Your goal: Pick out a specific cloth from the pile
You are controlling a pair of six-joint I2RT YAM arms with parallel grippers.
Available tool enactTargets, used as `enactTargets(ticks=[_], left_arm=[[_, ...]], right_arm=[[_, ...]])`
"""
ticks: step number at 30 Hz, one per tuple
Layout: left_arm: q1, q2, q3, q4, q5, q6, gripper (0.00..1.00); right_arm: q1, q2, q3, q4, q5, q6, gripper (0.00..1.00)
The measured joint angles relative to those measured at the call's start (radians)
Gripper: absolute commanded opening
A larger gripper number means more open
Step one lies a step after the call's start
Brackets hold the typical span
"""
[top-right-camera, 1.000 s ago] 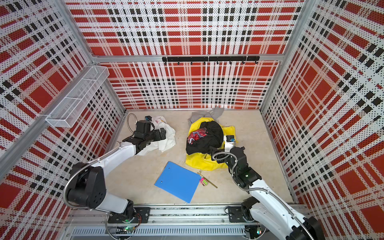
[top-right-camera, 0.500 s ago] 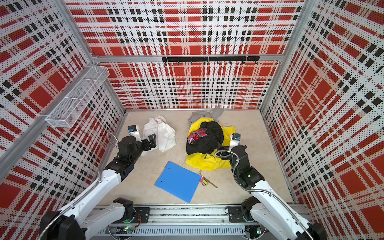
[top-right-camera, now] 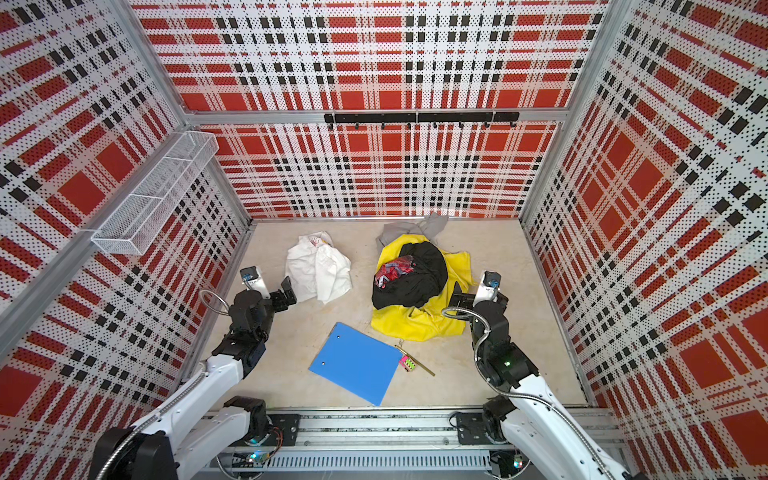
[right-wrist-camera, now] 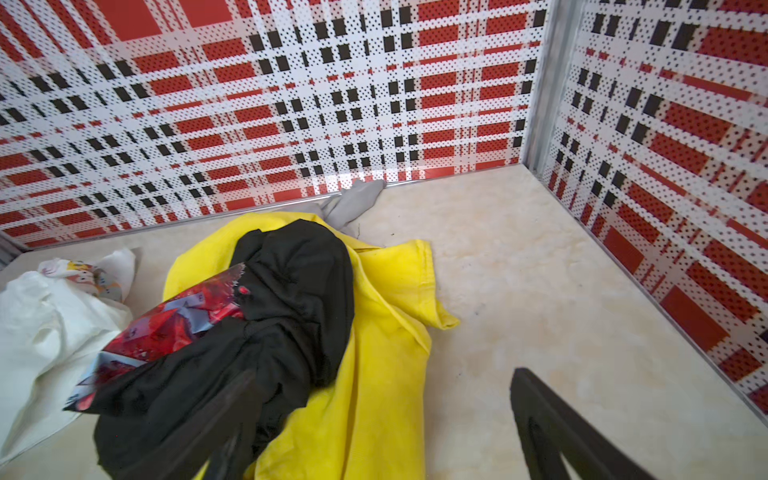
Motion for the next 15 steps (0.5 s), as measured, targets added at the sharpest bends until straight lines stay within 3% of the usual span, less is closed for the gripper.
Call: enactTargets(ticks=[7,15], left_arm=[[0.056,0.11,-0.134,0.256,0.051,0.108,0.99],[0.073,0.345,-0.181,0.605,0.12,0.186,0.99]], right_arm=[[-0.091,0.035,-0.094,0.112,-0.016,-0.058,1.0],[-0.198,0.104,-0.111,0.206,-0.047,-0.113,1.0]])
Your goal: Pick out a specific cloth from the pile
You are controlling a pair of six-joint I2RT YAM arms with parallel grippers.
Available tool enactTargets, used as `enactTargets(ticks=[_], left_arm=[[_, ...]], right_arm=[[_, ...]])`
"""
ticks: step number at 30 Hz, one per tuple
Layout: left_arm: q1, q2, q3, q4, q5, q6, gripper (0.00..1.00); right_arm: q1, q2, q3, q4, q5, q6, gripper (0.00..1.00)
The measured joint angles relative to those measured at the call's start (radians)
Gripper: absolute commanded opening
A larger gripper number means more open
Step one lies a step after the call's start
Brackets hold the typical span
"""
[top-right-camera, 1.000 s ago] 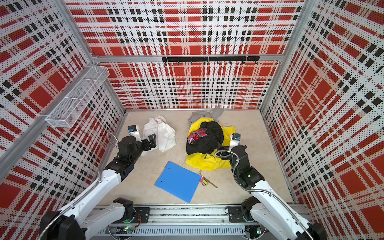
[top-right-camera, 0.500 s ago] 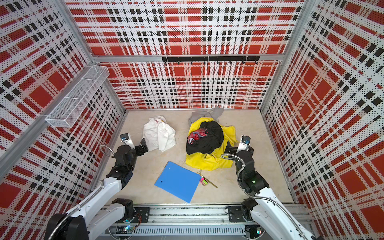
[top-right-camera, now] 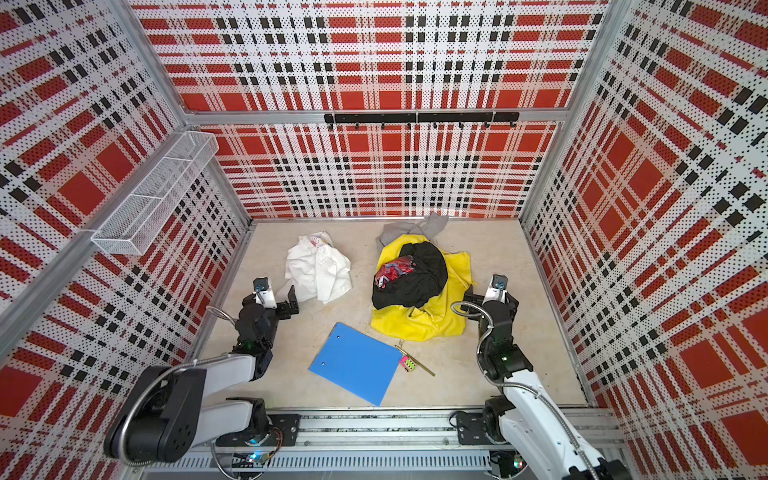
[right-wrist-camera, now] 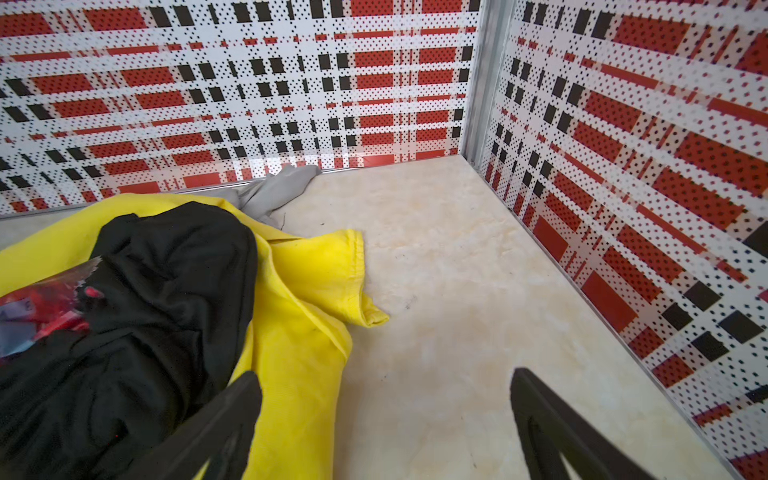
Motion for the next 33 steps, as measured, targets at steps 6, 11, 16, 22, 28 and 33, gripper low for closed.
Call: enactTargets(ticks=[6,11,16,22,28,33], left_arm=[[0.0,0.12,-0.001,0.18,0.043,0.012,0.99],[0.0,0.291,-0.015,0.361,0.062,0.018,0.99],[0.003,0.284,0.026,0.343,0.074,0.016,0.99],[0.03,0.282,0.082,0.298,0.114,0.011,0.99],[0.035,0.282,0.082,0.266,0.126,0.005,0.99],[0.04,0.282,0.083,0.245,0.142,-0.002,0.99]], right_arm=[[-0.066,0.056,-0.068,0.138,-0.032,-0.019,1.0],[-0.089,0.137,-0.119,0.251,-0.043,-0.028,1.0],[-0.09,0.25,-0.128,0.373,-0.048,-0.037,1.0],[-0.107,0.373,-0.138,0.512,-0.052,-0.049,1.0],[-0.146,0.442,-0.138,0.615,-0.059,-0.063,1.0],[-0.156,0.5,-0.138,0.724,-0.066,-0.079,1.0]])
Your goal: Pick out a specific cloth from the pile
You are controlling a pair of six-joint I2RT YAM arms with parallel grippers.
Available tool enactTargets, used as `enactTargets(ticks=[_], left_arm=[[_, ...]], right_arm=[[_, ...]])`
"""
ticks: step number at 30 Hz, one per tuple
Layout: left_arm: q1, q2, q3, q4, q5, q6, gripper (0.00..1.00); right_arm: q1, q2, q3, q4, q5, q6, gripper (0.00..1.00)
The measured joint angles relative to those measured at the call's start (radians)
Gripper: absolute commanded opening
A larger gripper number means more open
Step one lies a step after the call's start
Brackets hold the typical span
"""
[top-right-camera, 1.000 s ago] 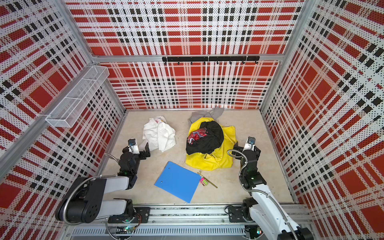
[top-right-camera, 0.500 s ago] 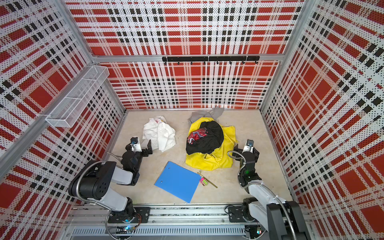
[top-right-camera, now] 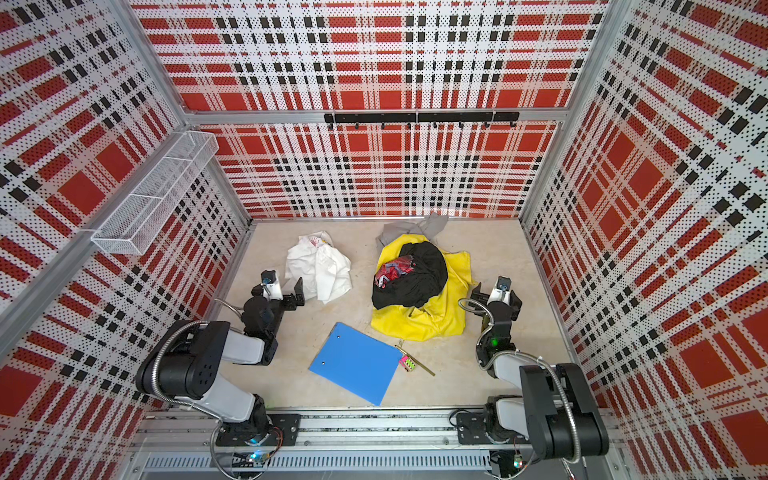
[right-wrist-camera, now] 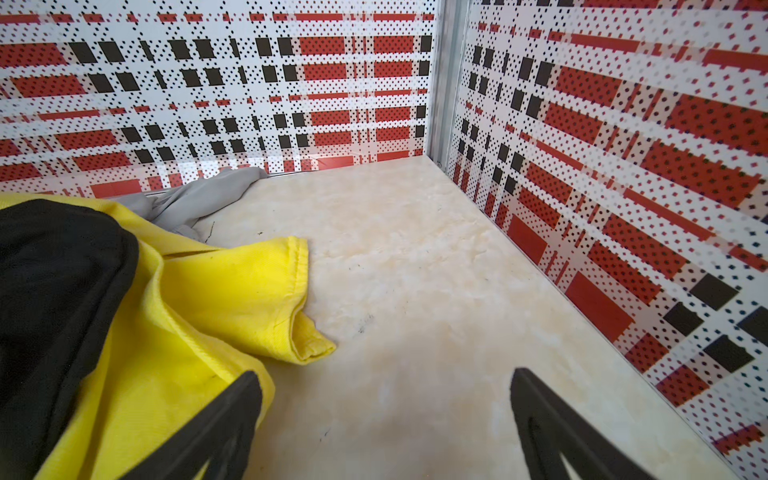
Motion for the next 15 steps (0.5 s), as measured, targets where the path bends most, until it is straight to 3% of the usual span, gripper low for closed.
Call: enactTargets(ticks=[8,12,15], left_arm=[[0.029,0.0,0.01,-0.021,0.063,-0.009,0.99],[0.029,0.0,0.013,-0.022,0.076,-0.009,0.99],[0.029,0.0,0.013,-0.023,0.078,-0.01,0.99]], right_arm=[[-0.005,0.09,-0.001,0.17,-0.04,-0.034,1.0],[-0.011,0.23,-0.005,0.324,-0.062,-0.051,1.0],[-0.021,0.277,0.0,0.307,-0.093,-0.056,1.0]])
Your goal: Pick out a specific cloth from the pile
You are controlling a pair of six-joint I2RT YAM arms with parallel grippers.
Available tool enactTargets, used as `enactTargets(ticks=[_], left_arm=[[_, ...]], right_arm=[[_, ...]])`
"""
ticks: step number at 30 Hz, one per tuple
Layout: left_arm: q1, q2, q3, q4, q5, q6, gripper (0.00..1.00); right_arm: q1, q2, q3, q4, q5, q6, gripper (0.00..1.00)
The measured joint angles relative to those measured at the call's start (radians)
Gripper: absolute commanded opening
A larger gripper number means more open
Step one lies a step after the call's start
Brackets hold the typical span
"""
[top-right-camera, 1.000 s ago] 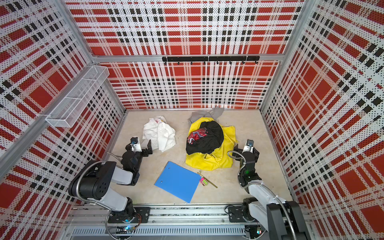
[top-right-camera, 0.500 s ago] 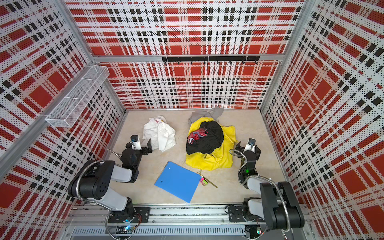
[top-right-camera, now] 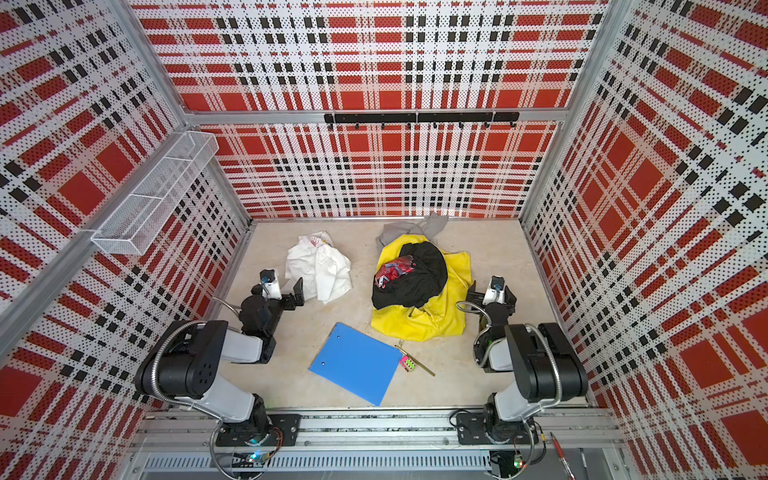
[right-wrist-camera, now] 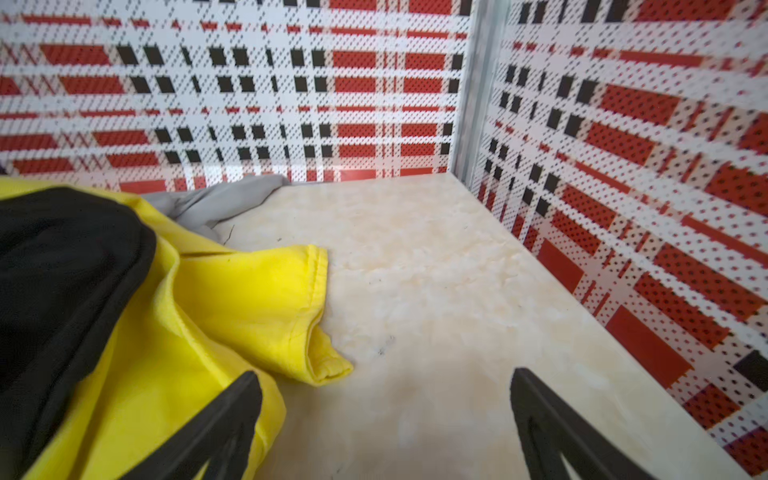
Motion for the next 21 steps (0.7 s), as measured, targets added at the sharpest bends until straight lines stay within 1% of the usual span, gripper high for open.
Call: enactTargets(ticks=[5,14,16,18,21], left_arm=[[0.0,0.0,0.0,-0.002,0.002,-0.001,0.99],[0.001,0.0,0.0,-0.005,0.002,-0.002,0.99],[0.001,0.0,0.0,-0.005,0.002,-0.002,0.99],[0.001,0.0,0.0,-0.005,0.002,-0.002,0.99],[0.001,0.0,0.0,-0.006,0.002,-0.002,0.99]], right_arm=[[-0.023,0.0,0.051,-0.013,-0.035,-0.001,1.0],[-0.024,0.0,0.053,-0.014,-0.058,-0.002,1.0],[-0.031,0.0,0.045,-0.001,-0.089,-0.003,1.0],[-0.047,0.0,0.035,0.012,-0.145,-0.011,1.0],[-0.058,0.0,0.044,-0.008,-0.197,-0.017,1.0]])
